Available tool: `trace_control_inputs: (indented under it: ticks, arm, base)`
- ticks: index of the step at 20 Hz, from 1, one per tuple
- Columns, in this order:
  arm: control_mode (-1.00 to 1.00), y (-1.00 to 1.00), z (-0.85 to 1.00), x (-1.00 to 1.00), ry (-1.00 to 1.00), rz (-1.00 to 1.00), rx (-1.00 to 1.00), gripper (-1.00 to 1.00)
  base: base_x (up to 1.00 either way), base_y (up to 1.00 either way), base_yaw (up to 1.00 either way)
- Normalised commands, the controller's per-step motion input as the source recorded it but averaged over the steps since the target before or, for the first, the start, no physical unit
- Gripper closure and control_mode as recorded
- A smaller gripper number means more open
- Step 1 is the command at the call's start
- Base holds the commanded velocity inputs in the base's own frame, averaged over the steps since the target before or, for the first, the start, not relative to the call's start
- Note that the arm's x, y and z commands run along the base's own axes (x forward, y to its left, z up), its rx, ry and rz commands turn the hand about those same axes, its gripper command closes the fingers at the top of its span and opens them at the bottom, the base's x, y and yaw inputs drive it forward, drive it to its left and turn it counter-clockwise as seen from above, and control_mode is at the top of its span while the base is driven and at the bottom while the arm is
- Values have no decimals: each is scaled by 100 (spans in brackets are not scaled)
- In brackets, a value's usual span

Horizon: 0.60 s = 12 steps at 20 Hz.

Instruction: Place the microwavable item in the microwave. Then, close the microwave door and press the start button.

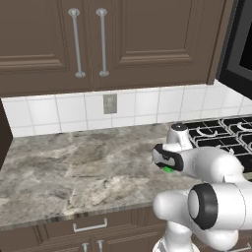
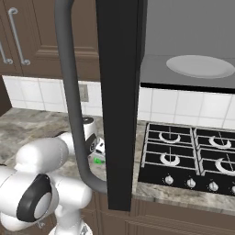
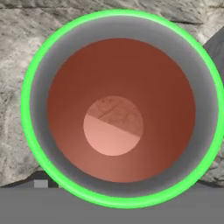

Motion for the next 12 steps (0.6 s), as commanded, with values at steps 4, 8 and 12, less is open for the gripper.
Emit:
trace_control_inputs:
  ticks: [4, 8, 12]
  arm:
    - [-100, 0, -7, -19, -2, -5, 0, 100]
    - [-100, 0, -4, -3, 0, -5, 0, 100]
    - [-100, 2, 0, 0, 0, -1, 0, 100]
  base:
    - [0, 0, 0]
    - [0, 0, 0]
    - [0, 0, 0]
